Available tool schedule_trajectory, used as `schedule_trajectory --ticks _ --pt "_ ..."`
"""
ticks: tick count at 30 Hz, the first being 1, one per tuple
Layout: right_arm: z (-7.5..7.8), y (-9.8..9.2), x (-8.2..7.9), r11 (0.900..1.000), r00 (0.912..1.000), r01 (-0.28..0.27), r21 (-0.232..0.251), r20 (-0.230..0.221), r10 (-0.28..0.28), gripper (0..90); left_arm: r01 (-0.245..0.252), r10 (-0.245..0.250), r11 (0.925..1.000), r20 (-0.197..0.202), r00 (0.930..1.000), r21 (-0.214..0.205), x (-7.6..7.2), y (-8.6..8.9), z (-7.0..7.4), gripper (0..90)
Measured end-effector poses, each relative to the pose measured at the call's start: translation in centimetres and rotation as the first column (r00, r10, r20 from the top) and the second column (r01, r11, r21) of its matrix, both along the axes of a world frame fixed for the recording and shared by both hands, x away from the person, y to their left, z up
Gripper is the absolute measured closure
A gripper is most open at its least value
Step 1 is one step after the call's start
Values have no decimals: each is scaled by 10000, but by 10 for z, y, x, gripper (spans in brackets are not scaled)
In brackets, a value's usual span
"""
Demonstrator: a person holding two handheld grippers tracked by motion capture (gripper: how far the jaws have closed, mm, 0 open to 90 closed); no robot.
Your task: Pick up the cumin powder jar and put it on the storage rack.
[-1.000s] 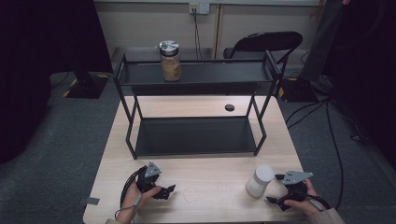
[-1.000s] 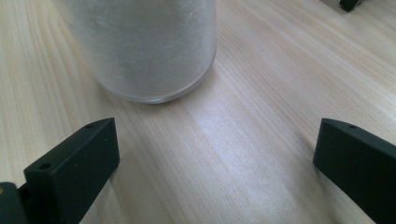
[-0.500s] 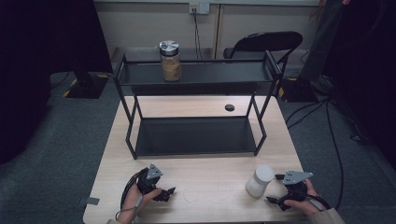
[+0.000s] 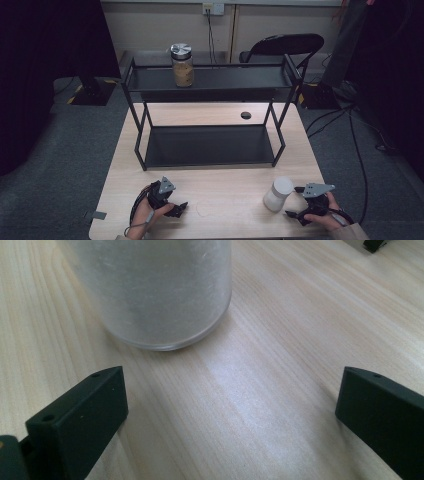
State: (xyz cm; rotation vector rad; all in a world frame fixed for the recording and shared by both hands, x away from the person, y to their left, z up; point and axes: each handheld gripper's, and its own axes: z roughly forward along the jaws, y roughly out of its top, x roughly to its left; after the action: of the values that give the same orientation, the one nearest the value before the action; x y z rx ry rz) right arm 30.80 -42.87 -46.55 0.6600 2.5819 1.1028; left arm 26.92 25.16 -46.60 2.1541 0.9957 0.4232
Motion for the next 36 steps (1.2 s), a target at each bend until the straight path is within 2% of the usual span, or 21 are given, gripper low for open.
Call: schedule_trajectory --ticks 8,16,20,36 --pt "0 0 0 10000 10000 -3 0 0 3 0 111 -116 9996 182 9998 252 -2 -2 -1 1" --pt "0 0 0 10000 10000 -4 1 0 4 0 44 -48 9999 298 9995 127 -4 -1 -4 0" --pt "0 0 0 10000 10000 -3 2 -1 3 0 68 -68 10000 500 9987 -2 -8 2 -9 0" --pt "0 0 0 10000 10000 -3 -1 3 3 0 55 -55 10000 514 9987 -6 -8 1 -9 0"
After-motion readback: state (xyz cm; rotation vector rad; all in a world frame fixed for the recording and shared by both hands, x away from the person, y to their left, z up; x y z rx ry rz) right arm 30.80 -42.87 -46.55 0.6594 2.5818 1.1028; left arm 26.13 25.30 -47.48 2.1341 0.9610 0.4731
